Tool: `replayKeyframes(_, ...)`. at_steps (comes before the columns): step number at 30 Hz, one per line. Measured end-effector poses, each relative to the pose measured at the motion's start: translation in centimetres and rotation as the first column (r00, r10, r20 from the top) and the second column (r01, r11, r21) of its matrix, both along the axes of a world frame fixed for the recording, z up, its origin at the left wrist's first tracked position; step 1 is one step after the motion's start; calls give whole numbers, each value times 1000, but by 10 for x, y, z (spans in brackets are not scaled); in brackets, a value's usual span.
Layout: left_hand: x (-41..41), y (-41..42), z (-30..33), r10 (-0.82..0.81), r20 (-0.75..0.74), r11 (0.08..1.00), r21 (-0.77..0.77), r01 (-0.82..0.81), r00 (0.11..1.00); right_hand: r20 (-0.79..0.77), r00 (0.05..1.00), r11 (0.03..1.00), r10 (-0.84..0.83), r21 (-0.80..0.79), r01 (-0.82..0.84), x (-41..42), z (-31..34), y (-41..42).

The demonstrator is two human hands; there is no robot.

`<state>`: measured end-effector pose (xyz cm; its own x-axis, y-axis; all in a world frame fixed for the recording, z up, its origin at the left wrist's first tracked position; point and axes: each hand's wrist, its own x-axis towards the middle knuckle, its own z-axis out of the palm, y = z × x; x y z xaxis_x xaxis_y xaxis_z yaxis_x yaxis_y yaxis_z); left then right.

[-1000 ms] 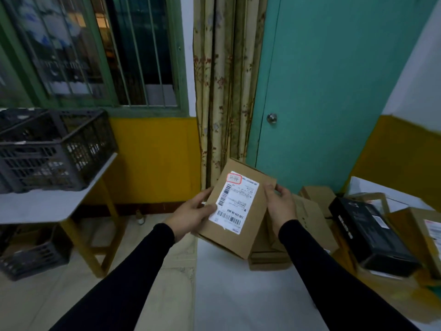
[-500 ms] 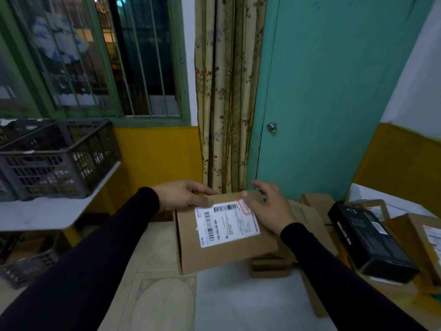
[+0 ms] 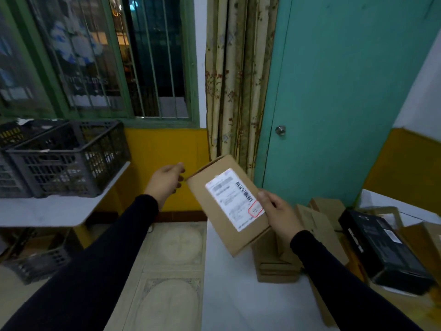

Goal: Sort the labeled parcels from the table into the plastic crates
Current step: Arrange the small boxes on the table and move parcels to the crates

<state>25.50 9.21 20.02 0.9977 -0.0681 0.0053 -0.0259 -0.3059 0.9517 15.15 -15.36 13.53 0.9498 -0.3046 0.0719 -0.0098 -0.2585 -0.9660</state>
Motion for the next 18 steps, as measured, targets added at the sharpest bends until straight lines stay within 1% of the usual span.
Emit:
replayKeyframes(2,-7,-1,-14,21,-63,999,-49,-24,998,31,996,994,-88,72,86,4,-5,0)
replayKeyframes(4,-17,-9,-24,-43,-112,998,-44,38,993,52,988,979,-143,157,134,6,-6,6)
replayKeyframes(5,-23,-14,-26,-97,-109,995,-34,94,989,60,985,971,-159,189,146,7,-6,10)
replayKeyframes(7,-31,-26,-28,-202,-61,978,-59,199,977,70,983,961,-170,232,149,9,-3,18)
replayKeyframes(9,-35,-33,-27,-250,-4,961,-124,248,968,82,983,961,-165,235,142,11,0,25)
replayKeyframes(13,-38,-40,-20,-222,49,956,-187,228,974,93,985,961,-145,252,117,12,1,31)
replayKeyframes(18,-37,-40,-25,-200,118,963,-157,218,973,117,988,965,-100,254,67,11,-4,33)
